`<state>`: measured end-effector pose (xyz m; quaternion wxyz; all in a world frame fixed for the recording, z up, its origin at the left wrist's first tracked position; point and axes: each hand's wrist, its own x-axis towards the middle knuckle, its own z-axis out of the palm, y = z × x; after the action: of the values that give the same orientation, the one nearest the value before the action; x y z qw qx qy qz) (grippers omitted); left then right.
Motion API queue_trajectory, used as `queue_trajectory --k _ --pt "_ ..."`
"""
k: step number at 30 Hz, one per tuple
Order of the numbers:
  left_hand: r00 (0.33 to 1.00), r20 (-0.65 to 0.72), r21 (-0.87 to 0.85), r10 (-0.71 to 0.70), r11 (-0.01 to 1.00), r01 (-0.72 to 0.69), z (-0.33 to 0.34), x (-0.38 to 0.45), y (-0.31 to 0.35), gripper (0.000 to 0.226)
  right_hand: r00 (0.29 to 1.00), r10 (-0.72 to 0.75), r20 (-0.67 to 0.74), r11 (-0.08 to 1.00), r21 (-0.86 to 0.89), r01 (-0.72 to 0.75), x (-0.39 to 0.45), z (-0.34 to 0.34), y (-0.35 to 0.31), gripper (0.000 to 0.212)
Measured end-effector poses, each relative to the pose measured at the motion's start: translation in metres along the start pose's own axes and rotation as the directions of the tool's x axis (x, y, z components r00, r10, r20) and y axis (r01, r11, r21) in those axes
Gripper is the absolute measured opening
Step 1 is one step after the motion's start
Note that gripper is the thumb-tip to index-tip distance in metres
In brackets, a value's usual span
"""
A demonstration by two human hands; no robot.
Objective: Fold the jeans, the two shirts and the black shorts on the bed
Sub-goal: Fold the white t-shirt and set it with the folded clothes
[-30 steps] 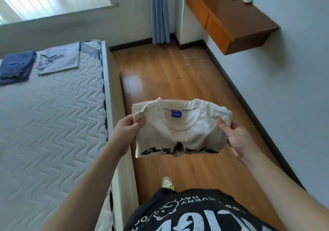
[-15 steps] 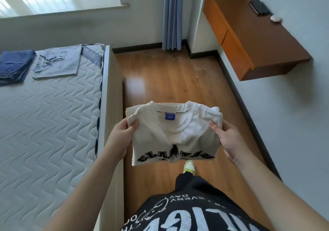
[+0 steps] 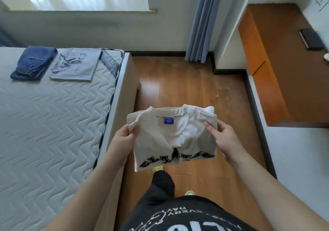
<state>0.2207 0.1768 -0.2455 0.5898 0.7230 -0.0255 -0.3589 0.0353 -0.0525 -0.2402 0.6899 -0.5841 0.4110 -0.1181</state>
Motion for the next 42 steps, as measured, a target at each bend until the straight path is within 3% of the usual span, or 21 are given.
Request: queue_trajectory --k 18,27,35,42 --pt "0.995 -0.088 -0.061 -0.045 0.997 0.040 -0.087 0.246 0.112 0.018 0.998 0.022 0.055 0.999 -0.040 -0.020 0.253 0.137 -0.119 0.015" --pt "0.983 -0.178 -0.083 -0.036 0.996 0.021 -0.069 0.354 0.154 0.021 0.982 0.044 0.184 0.995 -0.091 -0.028 0.397 0.151 -0.170 0.015" --pt "0.924 -0.361 -0.251 -0.122 0.967 0.030 -0.054 0.431 0.199 0.017 0.925 0.064 0.376 0.975 -0.223 0.023 0.534 0.174 -0.242 0.017" --pt "0.820 -0.518 -0.440 -0.243 0.898 -0.013 -0.089 0.458 0.206 0.012 0.828 0.116 0.549 0.953 -0.297 0.063 0.608 0.261 -0.273 0.019"
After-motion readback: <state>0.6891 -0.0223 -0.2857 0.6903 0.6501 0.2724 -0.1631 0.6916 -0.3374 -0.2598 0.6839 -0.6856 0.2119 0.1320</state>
